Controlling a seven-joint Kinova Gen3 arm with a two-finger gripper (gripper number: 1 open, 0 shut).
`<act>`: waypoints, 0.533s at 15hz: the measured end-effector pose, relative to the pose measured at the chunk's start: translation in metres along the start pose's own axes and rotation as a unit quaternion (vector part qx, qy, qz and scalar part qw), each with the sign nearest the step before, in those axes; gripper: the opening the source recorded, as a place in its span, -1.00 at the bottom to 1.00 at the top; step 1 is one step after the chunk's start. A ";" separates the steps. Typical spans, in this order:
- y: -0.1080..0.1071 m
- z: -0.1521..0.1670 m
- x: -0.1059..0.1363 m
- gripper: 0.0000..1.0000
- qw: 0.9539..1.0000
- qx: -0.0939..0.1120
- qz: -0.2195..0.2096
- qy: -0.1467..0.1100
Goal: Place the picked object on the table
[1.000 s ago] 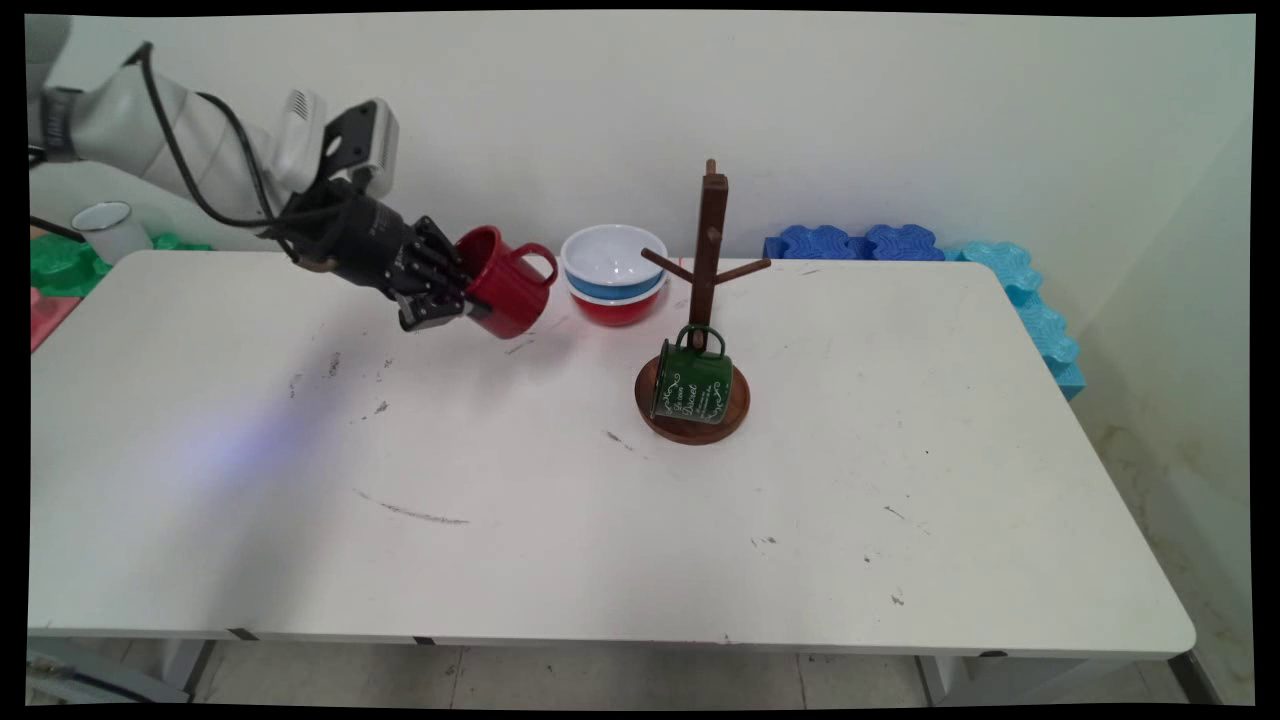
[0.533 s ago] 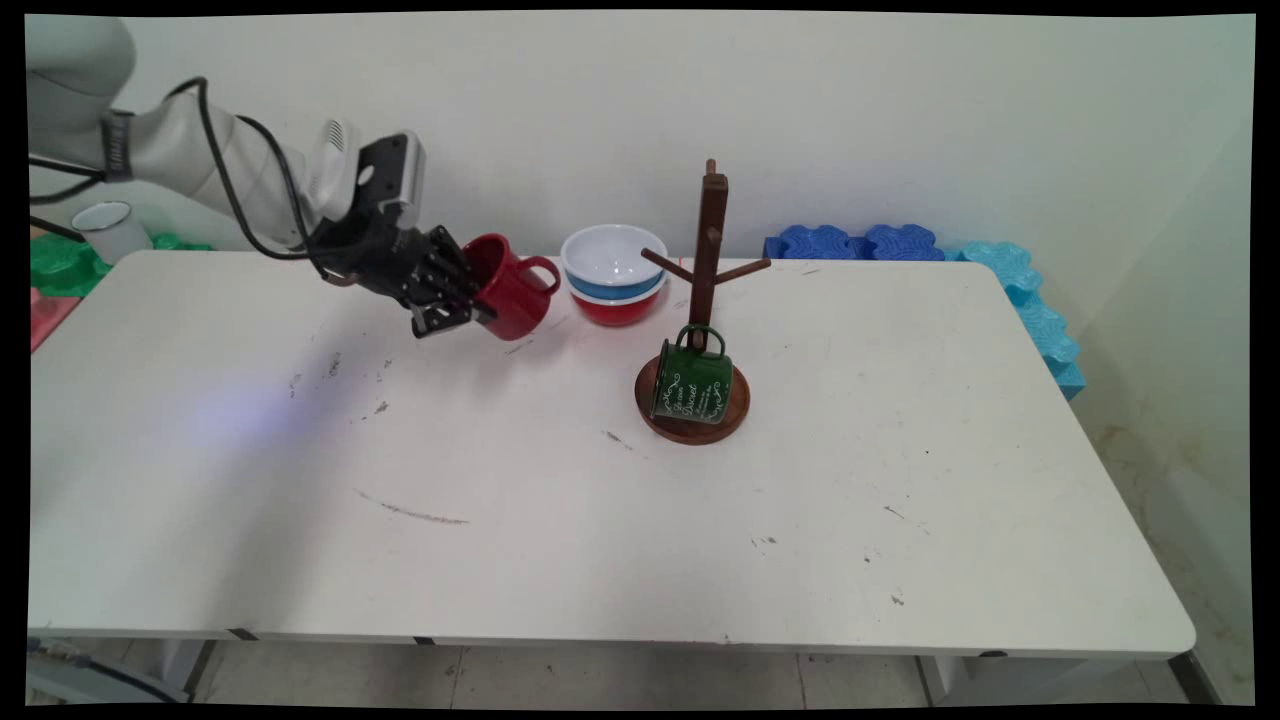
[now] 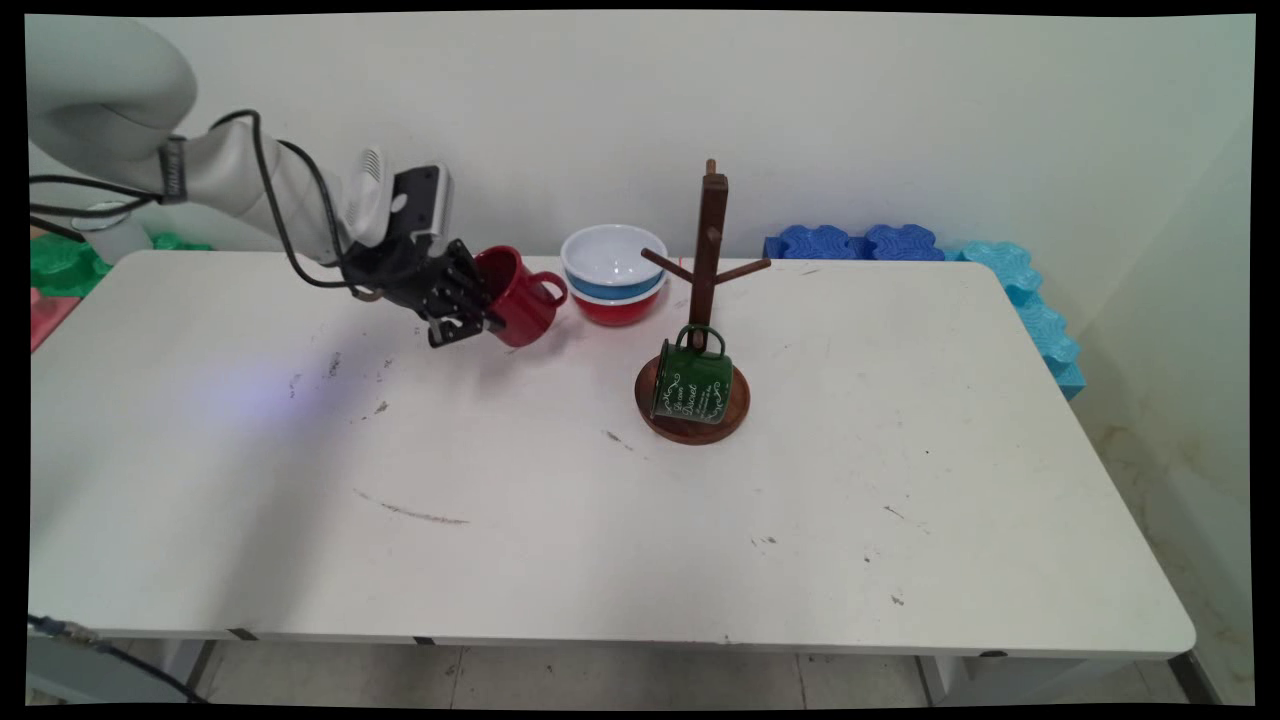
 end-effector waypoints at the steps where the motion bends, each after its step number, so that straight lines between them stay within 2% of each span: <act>1: 0.000 0.005 0.000 -1.00 1.000 0.001 0.003 -0.003; 8: -0.001 0.029 0.000 -1.00 1.000 0.002 0.016 -0.018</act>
